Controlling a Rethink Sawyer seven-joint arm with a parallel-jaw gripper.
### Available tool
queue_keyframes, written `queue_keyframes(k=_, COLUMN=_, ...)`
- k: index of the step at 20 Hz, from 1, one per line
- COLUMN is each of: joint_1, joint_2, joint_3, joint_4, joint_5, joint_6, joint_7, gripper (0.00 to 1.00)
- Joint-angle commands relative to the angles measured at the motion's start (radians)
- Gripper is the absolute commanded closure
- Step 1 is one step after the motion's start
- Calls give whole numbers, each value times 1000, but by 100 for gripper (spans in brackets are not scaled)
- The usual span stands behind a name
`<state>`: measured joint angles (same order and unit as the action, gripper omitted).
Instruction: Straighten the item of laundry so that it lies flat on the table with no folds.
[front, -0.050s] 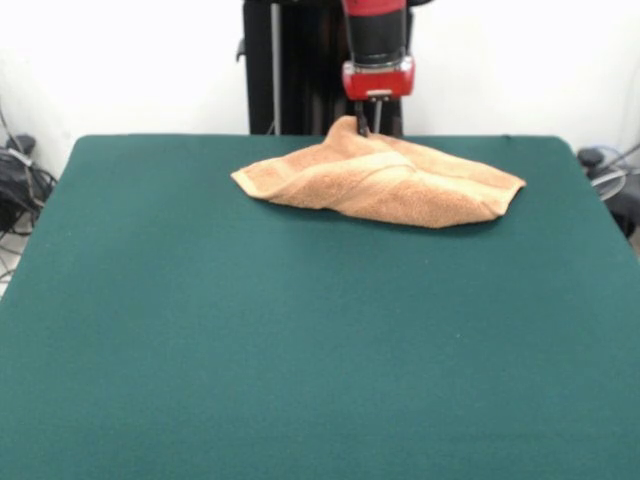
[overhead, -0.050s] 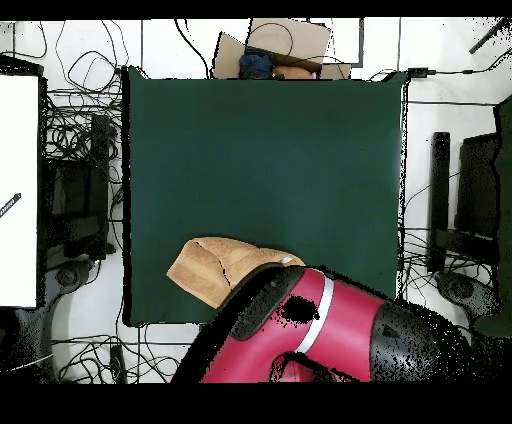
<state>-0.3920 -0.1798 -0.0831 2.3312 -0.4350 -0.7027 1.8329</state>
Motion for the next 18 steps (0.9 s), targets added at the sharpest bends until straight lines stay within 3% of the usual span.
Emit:
queue_keyframes(k=1, joint_1=46, joint_2=169, joint_3=112, joint_4=-223, joint_5=113, joint_6=98, joint_7=198, gripper=0)
queue_keyframes(k=6, joint_1=49, joint_2=111, joint_3=118, joint_4=-173, joint_5=121, joint_6=131, joint_7=198, gripper=0)
queue_keyframes(k=14, joint_1=67, joint_2=-83, joint_3=149, joint_4=-61, joint_5=178, joint_6=262, joint_7=187, gripper=0)
queue_keyframes(k=18, joint_1=65, joint_2=-137, joint_3=168, joint_4=-53, joint_5=184, joint_6=312, joint_7=189, gripper=0)
